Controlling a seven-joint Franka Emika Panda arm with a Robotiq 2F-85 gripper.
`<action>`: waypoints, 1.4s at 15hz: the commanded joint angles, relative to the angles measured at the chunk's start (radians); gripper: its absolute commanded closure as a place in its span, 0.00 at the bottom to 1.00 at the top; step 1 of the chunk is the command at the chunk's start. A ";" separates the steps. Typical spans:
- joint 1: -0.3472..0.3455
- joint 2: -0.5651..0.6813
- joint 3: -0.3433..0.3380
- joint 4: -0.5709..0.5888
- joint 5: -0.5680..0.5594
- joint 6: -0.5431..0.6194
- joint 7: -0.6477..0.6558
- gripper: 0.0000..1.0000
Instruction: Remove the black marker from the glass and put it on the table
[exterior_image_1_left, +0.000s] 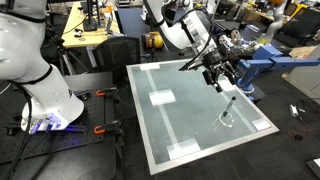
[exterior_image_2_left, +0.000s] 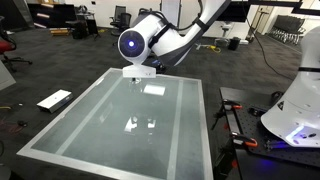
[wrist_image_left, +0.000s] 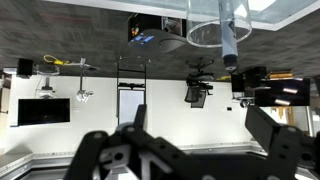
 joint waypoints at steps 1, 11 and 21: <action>0.005 0.066 0.005 0.068 -0.001 -0.078 0.022 0.00; 0.000 0.171 0.002 0.171 0.004 -0.126 0.008 0.00; -0.002 0.249 -0.001 0.267 0.011 -0.131 -0.012 0.00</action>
